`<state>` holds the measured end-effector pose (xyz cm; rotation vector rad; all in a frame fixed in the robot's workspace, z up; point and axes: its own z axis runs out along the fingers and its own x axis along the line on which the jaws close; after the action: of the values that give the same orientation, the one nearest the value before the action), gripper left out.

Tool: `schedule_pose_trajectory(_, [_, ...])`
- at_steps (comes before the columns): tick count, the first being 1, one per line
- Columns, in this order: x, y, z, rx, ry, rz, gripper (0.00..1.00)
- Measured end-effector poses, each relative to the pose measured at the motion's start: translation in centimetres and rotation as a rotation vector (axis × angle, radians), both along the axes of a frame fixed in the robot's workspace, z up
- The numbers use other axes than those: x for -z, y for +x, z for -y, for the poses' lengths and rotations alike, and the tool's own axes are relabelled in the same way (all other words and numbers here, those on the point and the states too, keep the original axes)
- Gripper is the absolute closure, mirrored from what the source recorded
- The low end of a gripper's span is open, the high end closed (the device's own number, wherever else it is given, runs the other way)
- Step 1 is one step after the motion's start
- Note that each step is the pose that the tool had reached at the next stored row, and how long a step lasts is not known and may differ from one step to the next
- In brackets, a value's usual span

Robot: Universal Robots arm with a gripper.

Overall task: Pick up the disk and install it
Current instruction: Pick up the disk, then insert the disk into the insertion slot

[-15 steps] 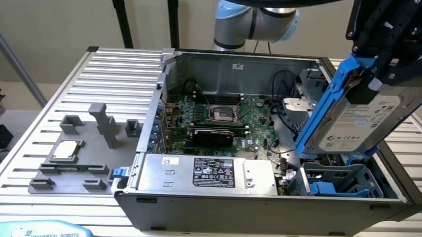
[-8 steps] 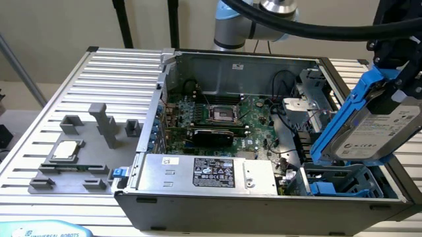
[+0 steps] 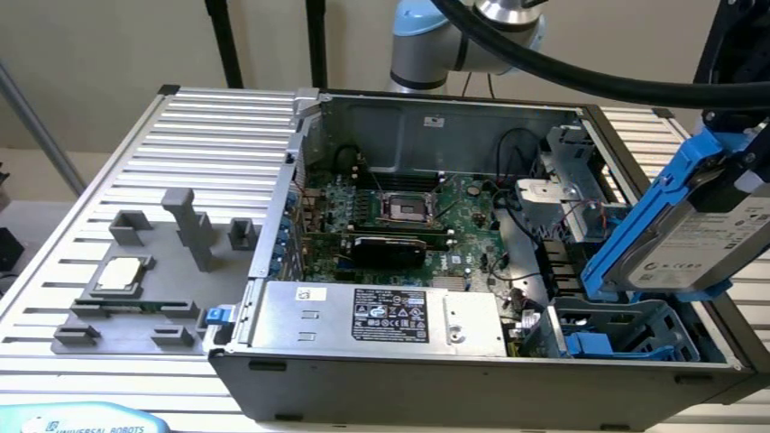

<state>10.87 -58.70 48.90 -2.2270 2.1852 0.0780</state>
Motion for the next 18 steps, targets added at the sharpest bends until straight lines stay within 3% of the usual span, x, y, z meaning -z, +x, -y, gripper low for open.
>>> schedule_pose_trajectory(18, [0.01,0.03,0.0,0.0,0.0001,0.0001,0.67])
